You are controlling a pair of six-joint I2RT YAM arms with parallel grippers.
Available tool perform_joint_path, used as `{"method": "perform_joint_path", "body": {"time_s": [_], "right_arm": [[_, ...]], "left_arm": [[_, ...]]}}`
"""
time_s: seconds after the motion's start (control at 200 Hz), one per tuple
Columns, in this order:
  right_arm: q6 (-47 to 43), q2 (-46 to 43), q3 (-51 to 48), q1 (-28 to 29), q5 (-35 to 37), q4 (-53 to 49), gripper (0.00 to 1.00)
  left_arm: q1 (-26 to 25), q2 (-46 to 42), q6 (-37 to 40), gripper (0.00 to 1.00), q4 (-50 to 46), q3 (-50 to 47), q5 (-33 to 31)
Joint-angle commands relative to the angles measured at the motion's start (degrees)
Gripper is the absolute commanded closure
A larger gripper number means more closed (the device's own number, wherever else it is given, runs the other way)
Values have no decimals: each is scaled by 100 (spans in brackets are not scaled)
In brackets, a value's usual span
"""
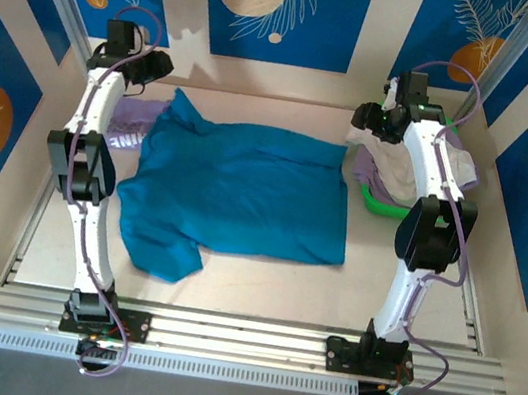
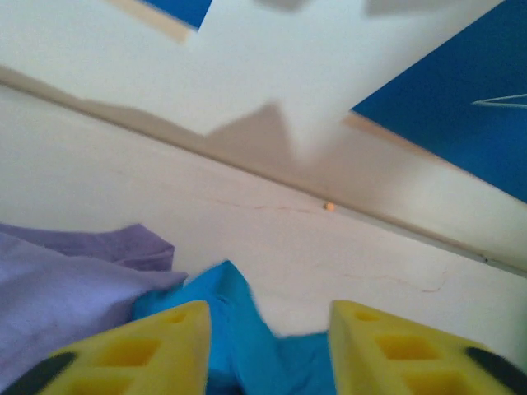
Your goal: Fold and stack the t-shirts
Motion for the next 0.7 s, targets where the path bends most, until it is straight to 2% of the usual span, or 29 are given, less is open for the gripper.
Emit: {"method": "perform_joint_path", "body": {"time_s": [0.0,0.16,0.335,0.56,0.695], "right_arm": [[-137,-712,153,140,120,-593,28],[46,-1712,-773,245,-41,-732,28],[505,-2965,-2267,510,-93,-832,29],[1143,-4347,-4280,844,-262,-720,29],[1517,-4912,-5173,884,-415,-702,30]], "left_arm": [[-8,-364,196,47,-570,420,224],[-1,-1131,477,45,-884,-206,87],[-2,-2308,545,44,-1164,-1637,-18],[-18,-4053,53,43,-1004,-4322,492],[-157,-5128,-109,43,-960,-5650,486]]}}
